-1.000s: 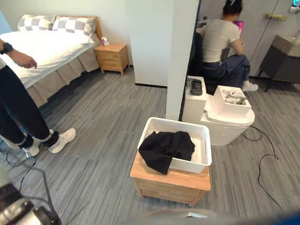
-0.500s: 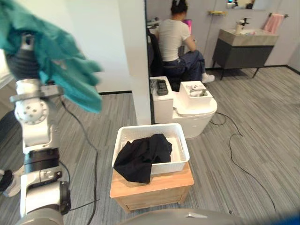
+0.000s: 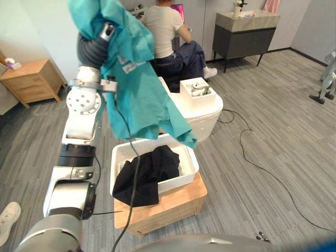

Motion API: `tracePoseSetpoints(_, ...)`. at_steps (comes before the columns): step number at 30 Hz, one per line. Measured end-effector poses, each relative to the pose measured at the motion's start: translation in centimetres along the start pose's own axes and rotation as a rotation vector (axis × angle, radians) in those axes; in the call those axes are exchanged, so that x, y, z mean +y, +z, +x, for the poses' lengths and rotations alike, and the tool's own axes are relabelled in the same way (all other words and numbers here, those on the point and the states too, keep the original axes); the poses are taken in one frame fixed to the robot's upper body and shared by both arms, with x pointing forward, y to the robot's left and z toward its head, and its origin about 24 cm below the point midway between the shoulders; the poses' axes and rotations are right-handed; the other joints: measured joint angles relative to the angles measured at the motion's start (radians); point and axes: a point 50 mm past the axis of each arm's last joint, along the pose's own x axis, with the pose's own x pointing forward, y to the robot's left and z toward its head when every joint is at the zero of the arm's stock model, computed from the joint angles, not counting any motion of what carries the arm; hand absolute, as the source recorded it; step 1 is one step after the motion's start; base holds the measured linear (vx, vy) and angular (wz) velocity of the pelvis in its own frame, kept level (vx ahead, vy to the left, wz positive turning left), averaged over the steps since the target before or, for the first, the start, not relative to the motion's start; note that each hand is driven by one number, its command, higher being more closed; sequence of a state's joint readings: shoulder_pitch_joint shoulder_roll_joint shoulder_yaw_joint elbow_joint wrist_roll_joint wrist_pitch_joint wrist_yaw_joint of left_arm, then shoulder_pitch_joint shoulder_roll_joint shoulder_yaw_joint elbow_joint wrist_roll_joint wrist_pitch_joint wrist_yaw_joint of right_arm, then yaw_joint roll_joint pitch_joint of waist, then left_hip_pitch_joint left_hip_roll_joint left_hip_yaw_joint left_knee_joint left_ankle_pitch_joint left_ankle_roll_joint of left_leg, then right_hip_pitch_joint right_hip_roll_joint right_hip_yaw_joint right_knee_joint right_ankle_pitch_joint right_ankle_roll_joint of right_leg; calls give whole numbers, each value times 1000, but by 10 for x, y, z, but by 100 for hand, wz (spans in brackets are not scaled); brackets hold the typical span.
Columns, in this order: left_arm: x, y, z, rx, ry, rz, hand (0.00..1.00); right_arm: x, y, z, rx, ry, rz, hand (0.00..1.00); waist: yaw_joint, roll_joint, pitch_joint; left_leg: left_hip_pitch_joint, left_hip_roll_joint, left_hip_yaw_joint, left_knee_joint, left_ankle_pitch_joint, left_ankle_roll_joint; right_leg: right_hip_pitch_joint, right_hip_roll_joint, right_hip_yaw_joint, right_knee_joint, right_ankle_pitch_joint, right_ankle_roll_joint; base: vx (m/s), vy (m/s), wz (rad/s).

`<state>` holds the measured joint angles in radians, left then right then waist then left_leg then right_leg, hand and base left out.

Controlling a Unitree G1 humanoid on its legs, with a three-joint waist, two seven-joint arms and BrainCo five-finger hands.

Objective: Tidy the bed and pick cloth on bed and put in laundry

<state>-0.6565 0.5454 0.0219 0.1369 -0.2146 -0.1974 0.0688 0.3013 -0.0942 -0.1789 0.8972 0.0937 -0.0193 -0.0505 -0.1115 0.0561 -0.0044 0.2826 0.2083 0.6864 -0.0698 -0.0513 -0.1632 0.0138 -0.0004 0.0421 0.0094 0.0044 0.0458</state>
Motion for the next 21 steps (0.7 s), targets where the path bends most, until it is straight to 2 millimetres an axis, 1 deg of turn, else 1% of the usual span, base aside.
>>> tracePoseSetpoints(1,-4,-3,0,17,-17,-11,100,0,-2,0,8,0,0,0,-4,-3,1,0,0,8,1,-2,-1,-2,0,3,0,0,0,-21,-1,-11)
tracePoseSetpoints(6,-24,-15,-5,91,-131,-32,100,2,-5,-1,25,2,1,0,-3,-21,19,14,0,33,3,-10,-3,-6,5,30,5,1,0,-31,1,-15)
tracePoseSetpoints(9,-37,-25,-16,135,-175,-78,100,2,-8,-2,41,-2,2,0,-5,-25,24,18,0,46,6,-16,-3,-8,7,42,5,3,1,-28,7,-14)
tracePoseSetpoints(11,-49,-40,-35,208,-209,-104,100,1,-8,-2,43,-8,1,0,-5,-17,33,21,1,59,18,-27,-5,-8,7,56,5,3,2,-16,19,-15)
tracePoseSetpoints(12,-53,-44,-41,229,-220,-112,100,1,-8,-2,42,-9,2,0,-6,-16,38,21,1,60,21,-29,-4,-8,7,58,5,3,2,-22,19,-10)
tracePoseSetpoints(14,-69,-58,-63,313,-272,-140,100,1,-8,-2,43,-12,3,0,-5,-17,56,21,2,63,21,-31,-5,-9,8,59,5,4,2,-32,11,-4)
tracePoseSetpoints(15,-71,-61,-69,332,-282,-142,100,1,-8,-2,41,-11,3,0,-5,-18,61,20,3,65,21,-32,-5,-10,9,61,5,4,2,-40,4,-7)
tracePoseSetpoints(16,-76,-67,-79,368,-295,-147,100,1,-7,-2,36,-12,3,0,-5,-18,67,14,3,69,23,-34,-5,-20,10,66,7,4,2,-34,1,-10)
tracePoseSetpoints(17,-79,-69,-83,383,-298,-153,100,1,-6,-2,32,-13,2,0,-3,-18,71,8,3,72,23,-35,-5,-29,10,70,11,4,2,-44,1,-12)
tracePoseSetpoints(18,-84,-75,-88,415,-312,-157,100,1,-4,-2,25,-16,0,0,6,-19,78,-11,2,73,27,-36,-3,-50,9,73,20,4,2,-48,-4,-10)
tracePoseSetpoints(20,-87,-82,-94,461,-319,-153,100,4,0,-1,8,-12,-13,0,10,-23,84,-44,2,74,37,-37,-2,-88,8,79,34,4,3,-42,-8,-6)
tracePoseSetpoints(21,-89,-88,-100,493,-315,-150,100,6,4,-1,-7,-5,-25,0,11,-21,94,-58,2,74,43,-36,-1,-105,8,83,41,4,2,0,0,0)
